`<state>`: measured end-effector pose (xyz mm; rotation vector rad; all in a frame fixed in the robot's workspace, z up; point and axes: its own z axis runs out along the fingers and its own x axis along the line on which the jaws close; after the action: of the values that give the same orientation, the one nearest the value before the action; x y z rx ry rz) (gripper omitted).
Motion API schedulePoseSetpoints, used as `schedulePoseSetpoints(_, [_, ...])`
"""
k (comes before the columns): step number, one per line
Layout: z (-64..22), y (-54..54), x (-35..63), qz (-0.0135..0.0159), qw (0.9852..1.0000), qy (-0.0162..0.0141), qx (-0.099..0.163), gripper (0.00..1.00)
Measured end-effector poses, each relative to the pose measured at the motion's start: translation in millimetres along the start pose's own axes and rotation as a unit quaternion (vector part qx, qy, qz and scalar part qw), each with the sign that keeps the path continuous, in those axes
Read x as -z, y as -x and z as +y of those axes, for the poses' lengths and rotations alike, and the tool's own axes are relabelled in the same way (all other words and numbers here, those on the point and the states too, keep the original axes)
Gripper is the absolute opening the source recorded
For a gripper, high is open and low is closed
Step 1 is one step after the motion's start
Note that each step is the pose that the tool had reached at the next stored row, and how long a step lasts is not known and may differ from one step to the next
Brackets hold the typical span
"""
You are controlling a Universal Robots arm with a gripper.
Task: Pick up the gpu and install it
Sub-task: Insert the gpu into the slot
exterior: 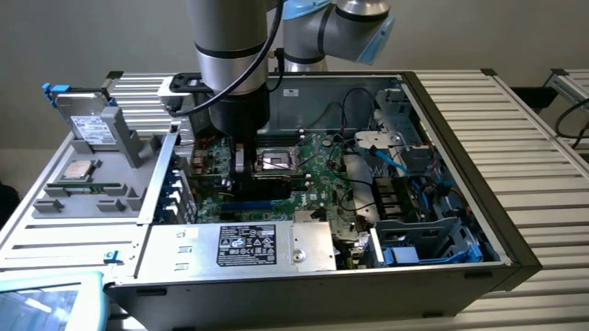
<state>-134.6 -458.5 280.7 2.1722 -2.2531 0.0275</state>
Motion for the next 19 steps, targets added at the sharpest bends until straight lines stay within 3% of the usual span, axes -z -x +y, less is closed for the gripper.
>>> schedulePoseSetpoints(3, [-0.1, 0.1, -0.1, 0.0018, 1.0000, 0.0006, 0.000, 0.27])
schedulePoseSetpoints(5, [0.0, 0.8, -0.1, 0.0064, 1.0000, 0.0017, 0.000, 0.27])
schedulePoseSetpoints(6, [0.0, 0.8, -0.2, 0.0074, 1.0000, 0.0019, 0.000, 0.27])
schedulePoseSetpoints(19, [0.2, 4.1, -0.8, 0.0075, 1.0000, 0.0021, 0.000, 0.27])
